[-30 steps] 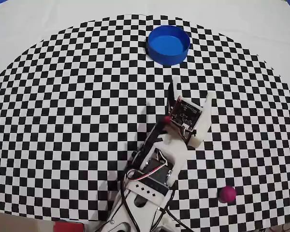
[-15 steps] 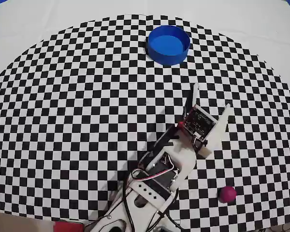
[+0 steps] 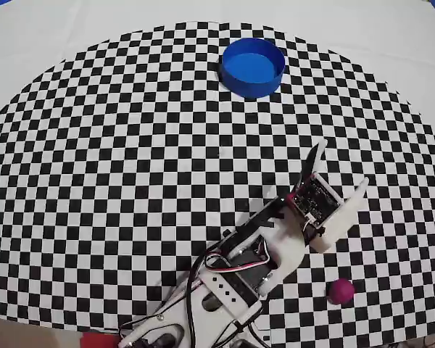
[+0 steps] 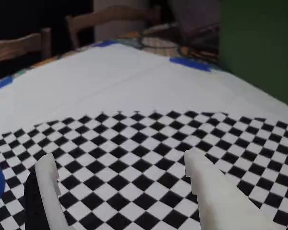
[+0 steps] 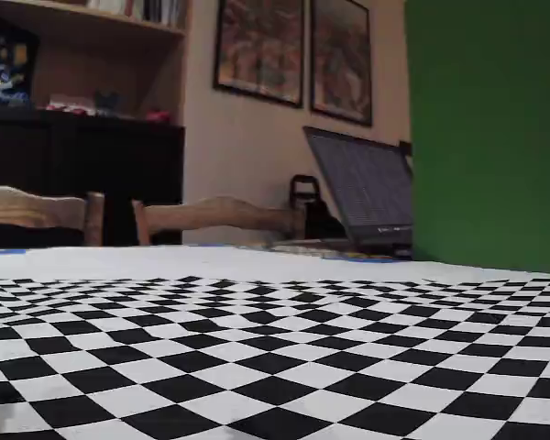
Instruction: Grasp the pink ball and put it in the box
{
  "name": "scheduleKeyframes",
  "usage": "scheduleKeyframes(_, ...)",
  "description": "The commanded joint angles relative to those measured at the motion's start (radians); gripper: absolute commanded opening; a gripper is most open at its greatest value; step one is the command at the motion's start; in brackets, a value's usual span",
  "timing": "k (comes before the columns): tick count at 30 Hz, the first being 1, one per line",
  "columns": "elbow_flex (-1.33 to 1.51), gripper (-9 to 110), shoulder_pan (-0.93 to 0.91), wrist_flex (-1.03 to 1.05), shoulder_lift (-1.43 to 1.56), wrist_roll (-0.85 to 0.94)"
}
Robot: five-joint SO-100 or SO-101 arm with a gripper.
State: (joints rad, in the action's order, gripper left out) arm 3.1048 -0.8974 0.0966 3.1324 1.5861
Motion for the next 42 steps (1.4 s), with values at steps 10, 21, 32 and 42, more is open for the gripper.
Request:
scheduleKeyframes(10, 0.008, 31, -0.146, -0.037, -0.049, 0.008)
scheduleKeyframes(21, 0.008, 31, -0.267, -0.037, -0.046, 0.008)
scheduleKeyframes(32, 0.008, 31, -0.373, -0.038, -0.049, 0.008)
scheduleKeyframes(42, 0.008, 31, -0.436, -0.034, -0.035, 0.008)
